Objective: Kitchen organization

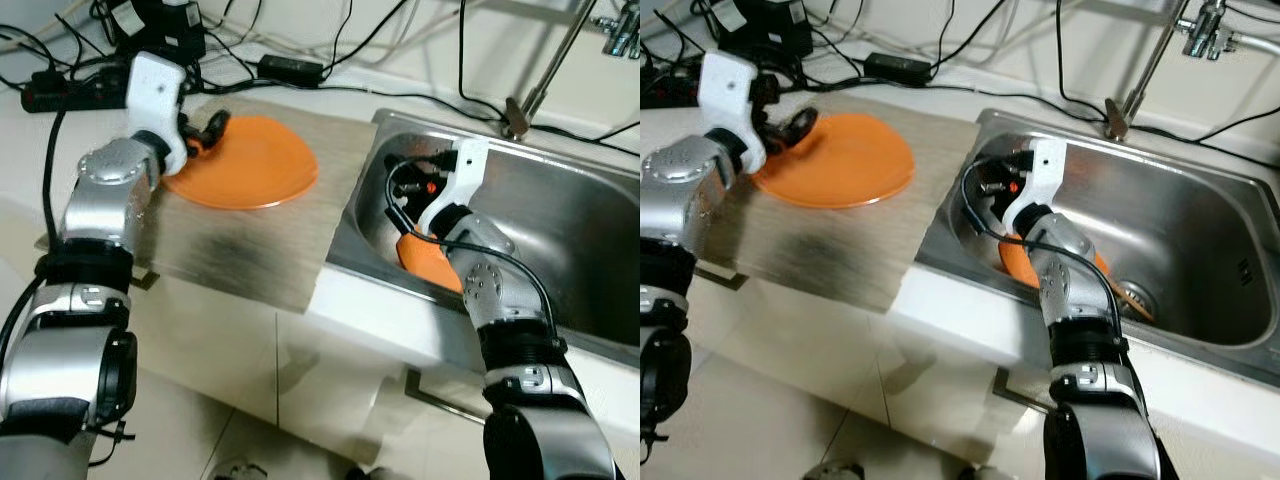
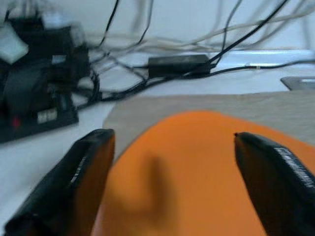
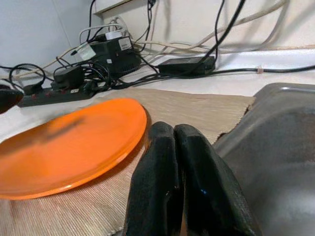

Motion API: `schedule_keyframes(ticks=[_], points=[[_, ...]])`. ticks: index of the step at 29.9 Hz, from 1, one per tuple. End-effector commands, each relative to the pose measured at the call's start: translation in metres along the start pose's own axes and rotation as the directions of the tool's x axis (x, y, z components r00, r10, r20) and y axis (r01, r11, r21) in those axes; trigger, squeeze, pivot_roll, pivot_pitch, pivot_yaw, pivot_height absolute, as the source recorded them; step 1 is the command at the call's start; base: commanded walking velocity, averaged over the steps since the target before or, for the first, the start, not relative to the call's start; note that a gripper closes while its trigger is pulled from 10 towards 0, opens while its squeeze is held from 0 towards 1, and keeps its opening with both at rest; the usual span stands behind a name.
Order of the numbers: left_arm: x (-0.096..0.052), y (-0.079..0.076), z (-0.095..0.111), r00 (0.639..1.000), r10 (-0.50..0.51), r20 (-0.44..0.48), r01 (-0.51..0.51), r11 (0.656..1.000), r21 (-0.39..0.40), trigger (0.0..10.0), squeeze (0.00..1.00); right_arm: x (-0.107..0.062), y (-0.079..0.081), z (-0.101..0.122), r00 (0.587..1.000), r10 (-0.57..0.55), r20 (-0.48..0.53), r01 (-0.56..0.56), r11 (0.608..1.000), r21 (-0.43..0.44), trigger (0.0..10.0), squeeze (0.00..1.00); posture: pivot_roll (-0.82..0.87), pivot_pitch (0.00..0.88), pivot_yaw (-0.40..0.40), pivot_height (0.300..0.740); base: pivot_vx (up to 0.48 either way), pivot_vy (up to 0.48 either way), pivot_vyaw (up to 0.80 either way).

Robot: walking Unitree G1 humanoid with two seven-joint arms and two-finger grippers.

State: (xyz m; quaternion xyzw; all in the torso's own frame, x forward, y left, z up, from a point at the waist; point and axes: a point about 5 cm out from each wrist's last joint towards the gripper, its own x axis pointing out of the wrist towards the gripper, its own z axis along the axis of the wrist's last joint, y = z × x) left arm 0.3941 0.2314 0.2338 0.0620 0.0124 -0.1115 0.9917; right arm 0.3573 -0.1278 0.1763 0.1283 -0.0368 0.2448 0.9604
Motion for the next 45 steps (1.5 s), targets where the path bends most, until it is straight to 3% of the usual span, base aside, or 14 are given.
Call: schedule_keyframes(ticks=[1,6,12,14,19,20,21,22,23,24,32,40,43,45], points=[[-0.002,0.008,0.005,1.000,-0.008,-0.004,0.007,0.998,-0.064,10.0,1.00,-0.005,0.002,0.001,1.000,-0.005,-0.009,0.004,1.000,-0.028,10.0,0.00,-0.02,0.000,-0.028,0.740,0.000,0.000,0.00],[-0.010,0.032,0.005,0.999,-0.006,-0.049,-0.001,0.990,-0.143,10.0,1.00,-0.020,0.011,0.003,0.996,0.079,-0.034,-0.082,0.992,-0.092,10.0,0.00,-0.04,0.000,-0.024,0.740,0.000,0.000,0.00],[-0.020,0.048,0.002,0.996,0.007,-0.092,-0.032,0.959,-0.280,10.0,1.00,-0.028,0.009,0.004,0.996,0.077,-0.054,-0.082,0.991,-0.102,10.0,0.00,-0.04,0.000,-0.031,0.740,0.000,0.000,0.00],[-0.026,0.054,-0.002,0.994,-0.001,-0.110,-0.041,0.925,-0.378,10.0,1.00,-0.030,0.008,0.004,0.996,0.071,-0.059,-0.076,0.993,-0.096,10.0,0.00,-0.03,0.000,-0.040,0.740,0.000,0.000,0.00],[-0.031,0.059,-0.003,0.992,-0.041,-0.122,-0.023,0.874,-0.485,10.0,1.00,-0.032,0.010,0.004,0.995,0.072,-0.072,-0.078,0.993,-0.085,10.0,0.00,-0.03,0.000,-0.044,0.740,0.000,0.000,0.00],[-0.032,0.059,-0.003,0.991,-0.055,-0.124,-0.015,0.863,-0.505,10.0,0.60,-0.031,0.011,0.003,0.994,0.074,-0.076,-0.080,0.993,-0.082,10.0,0.00,-0.02,0.000,-0.045,0.740,0.000,0.000,0.00],[-0.032,0.058,-0.002,0.990,-0.067,-0.121,-0.006,0.853,-0.522,10.0,0.40,-0.031,0.011,0.003,0.994,0.077,-0.079,-0.083,0.993,-0.079,10.0,0.00,-0.02,0.000,-0.047,0.740,0.000,0.000,0.00],[-0.032,0.058,0.000,0.991,-0.082,-0.110,0.010,0.841,-0.540,10.0,0.11,-0.031,0.012,0.002,0.994,0.078,-0.080,-0.084,0.994,-0.074,10.0,0.00,-0.02,0.000,-0.047,0.740,0.000,0.000,0.00],[-0.032,0.058,0.000,0.991,-0.082,-0.110,0.010,0.841,-0.540,10.0,0.11,-0.031,0.012,0.002,0.994,0.078,-0.080,-0.084,0.994,-0.074,10.0,0.00,-0.02,0.000,-0.047,0.740,0.000,0.000,0.00],[-0.033,0.057,0.001,0.991,-0.091,-0.101,0.020,0.834,-0.552,10.0,0.00,-0.031,0.012,0.002,0.994,0.079,-0.081,-0.085,0.994,-0.068,10.0,0.00,-0.02,0.000,-0.047,0.740,0.000,0.000,0.00],[-0.031,0.047,0.006,0.980,-0.190,-0.062,0.113,0.785,-0.609,10.0,0.00,-0.032,0.014,-0.003,0.992,0.078,-0.096,-0.082,0.996,-0.038,10.0,0.00,-0.01,0.000,-0.049,0.740,0.000,0.000,0.00],[-0.031,0.041,0.003,0.968,-0.238,-0.086,0.140,0.786,-0.602,10.0,0.00,-0.033,0.015,-0.004,0.992,0.079,-0.103,-0.082,0.996,-0.033,10.0,0.00,-0.01,0.000,-0.047,0.740,0.000,0.000,0.00],[-0.032,0.036,0.003,0.955,-0.285,-0.081,0.171,0.754,-0.635,10.0,0.00,-0.034,0.015,-0.005,0.991,0.079,-0.108,-0.083,0.996,-0.027,10.0,0.00,0.00,0.000,-0.048,0.740,0.000,0.000,0.00],[-0.033,0.034,0.002,0.951,-0.298,-0.089,0.176,0.753,-0.634,10.0,0.00,-0.034,0.015,-0.006,0.991,0.079,-0.110,-0.083,0.996,-0.026,10.0,0.00,0.00,0.000,-0.047,0.740,0.000,0.000,0.00]])
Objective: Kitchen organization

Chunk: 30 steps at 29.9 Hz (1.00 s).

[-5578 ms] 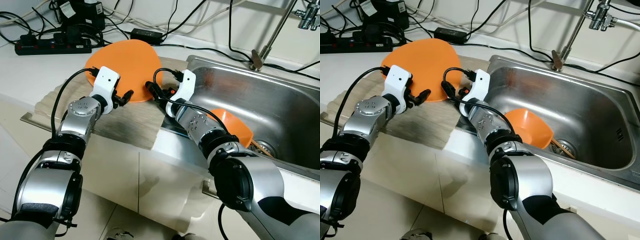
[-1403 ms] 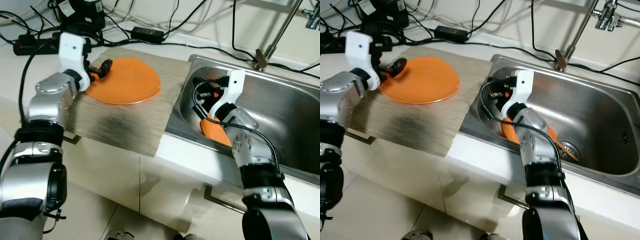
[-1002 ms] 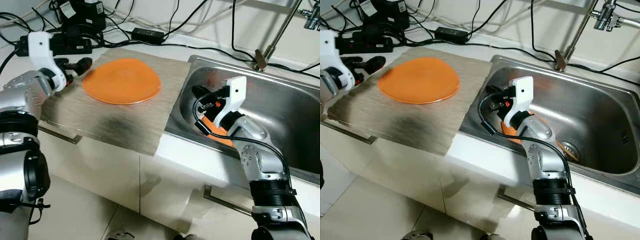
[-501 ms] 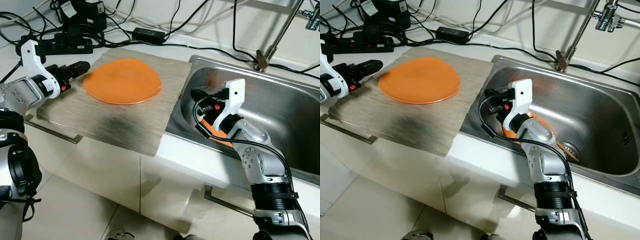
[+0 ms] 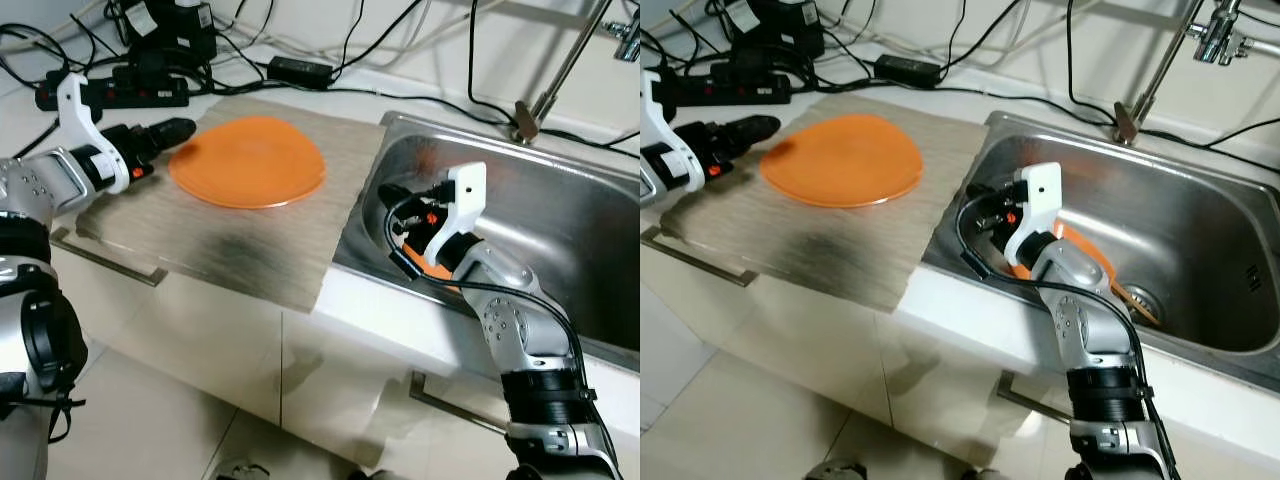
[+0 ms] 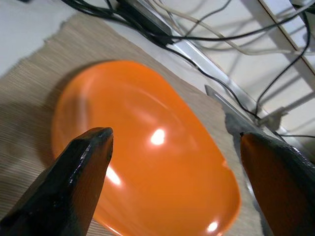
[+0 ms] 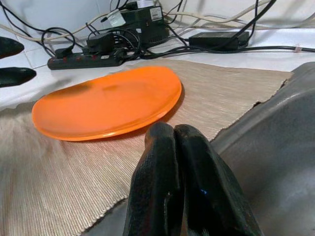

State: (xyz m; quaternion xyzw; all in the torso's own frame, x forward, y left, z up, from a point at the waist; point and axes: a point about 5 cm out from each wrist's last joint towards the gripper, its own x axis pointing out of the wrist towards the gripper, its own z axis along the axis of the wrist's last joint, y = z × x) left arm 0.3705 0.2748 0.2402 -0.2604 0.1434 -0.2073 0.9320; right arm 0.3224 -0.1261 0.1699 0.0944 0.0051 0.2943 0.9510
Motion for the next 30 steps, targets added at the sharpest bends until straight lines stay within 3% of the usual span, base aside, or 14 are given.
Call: schedule_keyframes(ticks=[1,6,14,21,30], points=[[0.001,-0.003,-0.001,1.000,-0.022,-0.017,0.023,1.000,0.004,10.0,0.00,-0.003,-0.001,0.000,1.000,-0.010,0.000,0.010,1.000,0.009,10.0,0.00,0.00,0.000,-0.047,0.740,0.000,0.000,0.00],[-0.002,0.008,-0.009,0.996,0.073,-0.049,-0.071,0.997,0.031,10.0,0.00,-0.002,-0.001,0.000,1.000,-0.006,-0.007,0.006,1.000,0.012,10.0,0.00,0.01,0.000,-0.049,0.740,0.000,0.000,0.00],[-0.003,0.015,-0.021,0.990,0.125,-0.070,-0.121,0.991,0.064,10.0,0.00,-0.002,0.002,-0.003,1.000,0.000,-0.020,0.000,1.000,0.005,10.0,0.00,0.01,0.001,-0.050,0.740,0.000,0.000,0.00],[0.004,0.013,-0.026,0.990,0.112,-0.082,-0.109,0.993,0.040,10.0,0.00,-0.001,0.001,-0.001,1.000,-0.001,-0.020,0.001,1.000,0.003,10.0,0.00,0.00,0.006,-0.050,0.740,0.000,0.000,0.00],[0.022,0.001,-0.027,0.994,0.081,-0.068,-0.079,0.996,0.042,10.0,0.00,-0.001,-0.001,0.001,1.000,-0.006,-0.017,0.006,1.000,-0.001,10.0,0.00,0.00,0.005,-0.045,0.740,0.000,0.000,0.00]])
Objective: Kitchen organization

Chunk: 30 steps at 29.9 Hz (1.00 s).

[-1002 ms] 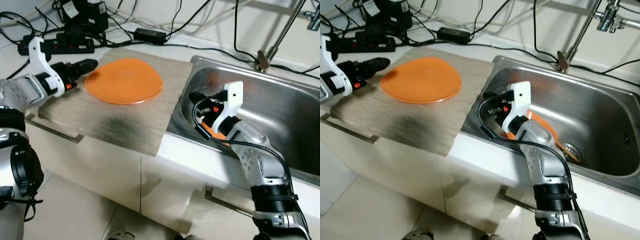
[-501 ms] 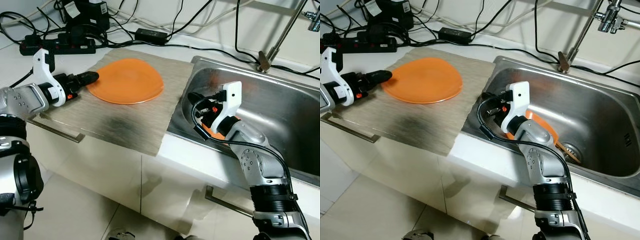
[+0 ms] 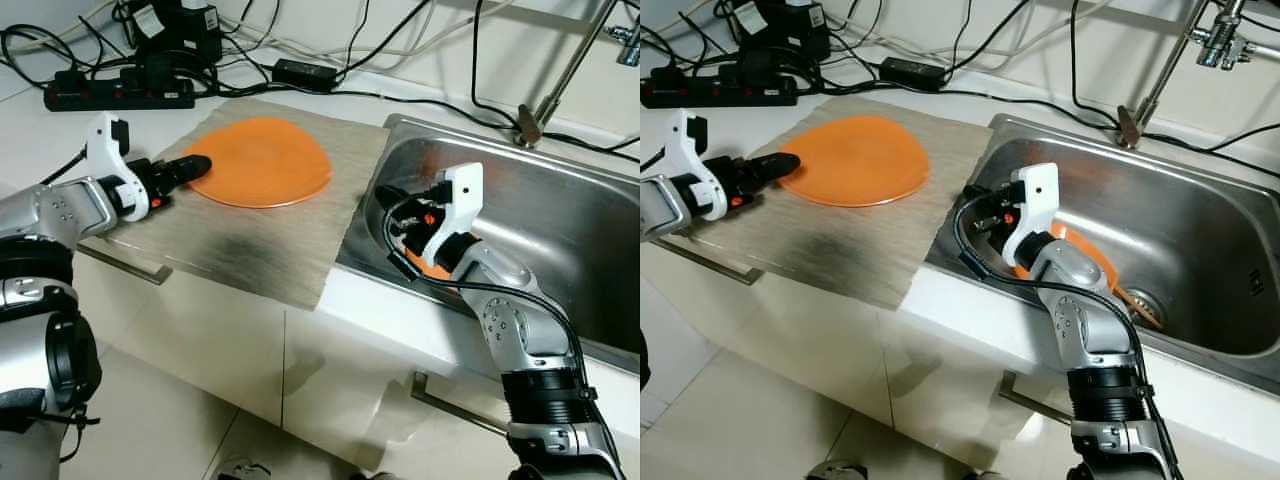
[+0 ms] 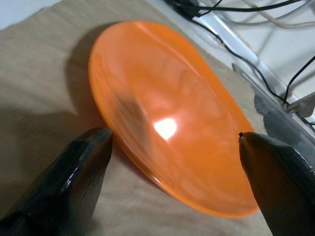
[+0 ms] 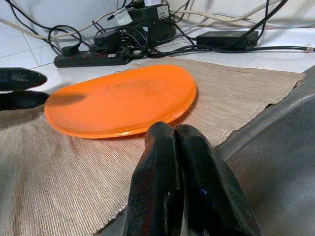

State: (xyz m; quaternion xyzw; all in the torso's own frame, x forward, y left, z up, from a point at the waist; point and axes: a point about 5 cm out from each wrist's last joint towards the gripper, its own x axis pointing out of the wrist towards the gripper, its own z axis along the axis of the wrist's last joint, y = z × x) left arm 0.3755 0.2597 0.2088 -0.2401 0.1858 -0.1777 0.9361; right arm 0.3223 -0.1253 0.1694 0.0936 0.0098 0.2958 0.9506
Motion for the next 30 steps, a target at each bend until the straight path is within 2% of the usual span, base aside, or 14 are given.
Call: schedule_keyframes(ticks=[1,7,13,18,26,27,28,29,30], points=[[0.006,-0.007,0.003,1.000,-0.003,-0.001,0.003,1.000,0.026,10.0,0.00,-0.001,-0.002,0.002,1.000,-0.009,-0.007,0.009,1.000,-0.003,10.0,0.00,0.00,0.005,-0.045,0.740,0.000,0.000,0.00],[0.015,-0.005,-0.006,0.999,0.047,-0.024,-0.047,0.999,-0.002,10.0,0.00,-0.002,-0.003,0.002,1.000,-0.016,-0.010,0.016,1.000,-0.008,10.0,0.00,-0.01,0.004,-0.037,0.740,0.000,0.000,0.00],[0.017,-0.002,-0.013,0.994,0.098,-0.056,-0.098,0.995,0.004,10.0,0.00,-0.003,-0.004,0.002,1.000,-0.026,-0.010,0.026,1.000,-0.009,10.0,0.00,-0.02,0.004,-0.032,0.740,0.000,0.000,0.00],[0.023,-0.007,-0.006,0.995,0.092,0.029,-0.091,0.995,-0.029,10.0,0.00,-0.003,-0.005,0.001,1.000,-0.028,-0.011,0.028,1.000,-0.005,10.0,0.00,-0.01,0.004,-0.032,0.740,0.000,0.000,0.00],[0.032,-0.016,-0.006,0.996,0.056,0.067,-0.053,0.998,-0.045,10.0,0.00,-0.001,-0.003,0.002,1.000,-0.025,-0.010,0.025,1.000,-0.005,10.0,0.00,-0.01,0.004,-0.032,0.740,0.000,0.000,0.00],[0.033,-0.017,-0.007,0.996,0.058,0.070,-0.054,0.997,-0.054,8.4,0.00,-0.001,-0.003,0.002,1.000,-0.025,-0.010,0.025,1.000,-0.005,10.0,0.00,-0.01,0.004,-0.032,0.740,0.000,0.000,0.00],[0.033,-0.017,-0.007,0.996,0.058,0.070,-0.054,0.997,-0.054,8.4,0.00,-0.001,-0.003,0.002,1.000,-0.025,-0.010,0.025,1.000,-0.005,10.0,0.00,-0.01,0.004,-0.032,0.740,0.000,0.000,0.00],[0.035,-0.018,-0.010,0.997,0.058,0.057,-0.055,0.997,-0.052,0.2,0.00,-0.001,-0.003,0.001,1.000,-0.026,-0.012,0.026,1.000,-0.006,10.0,0.00,-0.02,0.004,-0.030,0.740,0.000,0.000,0.00],[0.036,-0.018,-0.012,0.997,0.057,0.047,-0.055,0.997,-0.049,0.2,0.00,-0.002,-0.003,0.001,1.000,-0.026,-0.012,0.026,1.000,-0.007,10.0,0.00,-0.02,0.004,-0.030,0.740,0.000,0.000,0.00]])
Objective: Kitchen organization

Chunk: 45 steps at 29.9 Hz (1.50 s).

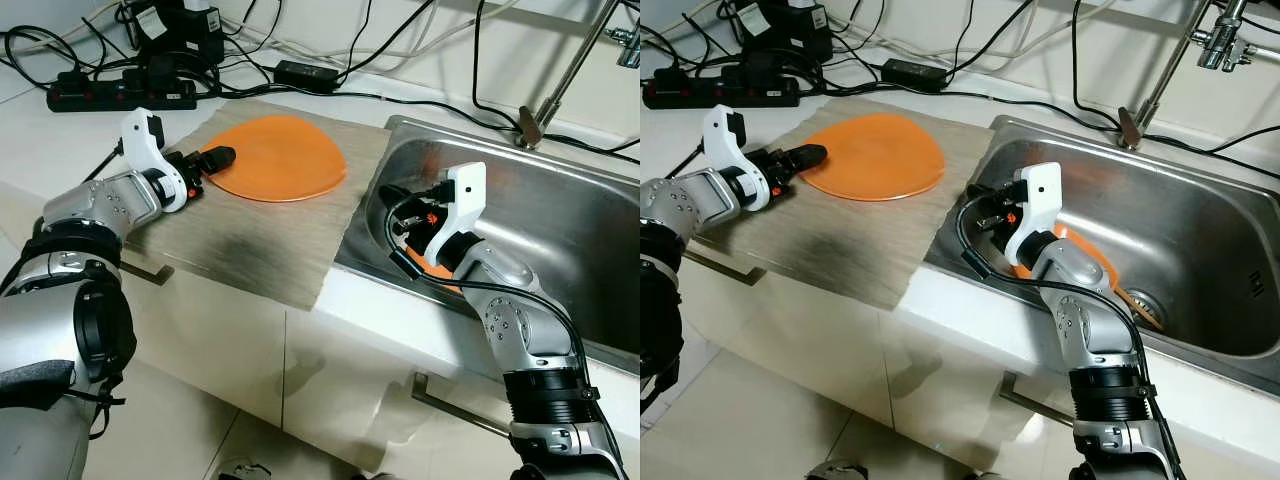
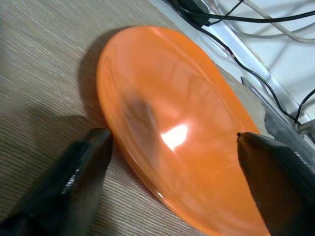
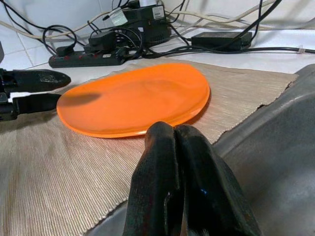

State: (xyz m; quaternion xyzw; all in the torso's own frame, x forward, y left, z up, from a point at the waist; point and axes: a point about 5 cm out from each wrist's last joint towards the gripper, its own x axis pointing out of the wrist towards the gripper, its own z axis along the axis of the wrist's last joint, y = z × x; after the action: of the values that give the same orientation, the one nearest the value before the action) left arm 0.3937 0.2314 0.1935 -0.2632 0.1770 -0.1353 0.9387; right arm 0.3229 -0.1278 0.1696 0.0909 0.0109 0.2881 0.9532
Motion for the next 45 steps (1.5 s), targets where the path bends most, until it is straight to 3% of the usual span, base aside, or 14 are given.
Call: schedule_keyframes(ticks=[1,21,45], points=[[0.004,-0.008,0.001,1.000,-0.013,-0.006,0.013,1.000,0.010,0.0,0.00,-0.001,-0.001,0.000,1.000,-0.010,-0.011,0.010,1.000,-0.003,10.0,0.00,-0.02,0.003,-0.029,0.740,0.000,0.000,0.00],[0.006,-0.003,-0.010,0.999,0.008,-0.041,-0.009,1.000,-0.006,0.0,0.00,-0.002,-0.003,-0.002,1.000,-0.016,-0.026,0.015,1.000,-0.011,10.0,0.00,-0.02,0.000,-0.035,0.740,0.000,0.000,0.00],[0.004,0.004,-0.012,0.999,0.042,0.001,-0.042,0.998,-0.056,0.0,0.00,-0.001,-0.004,-0.002,0.999,-0.017,-0.029,0.016,1.000,-0.021,10.0,0.00,-0.02,0.000,-0.037,0.740,0.000,0.000,0.00]])
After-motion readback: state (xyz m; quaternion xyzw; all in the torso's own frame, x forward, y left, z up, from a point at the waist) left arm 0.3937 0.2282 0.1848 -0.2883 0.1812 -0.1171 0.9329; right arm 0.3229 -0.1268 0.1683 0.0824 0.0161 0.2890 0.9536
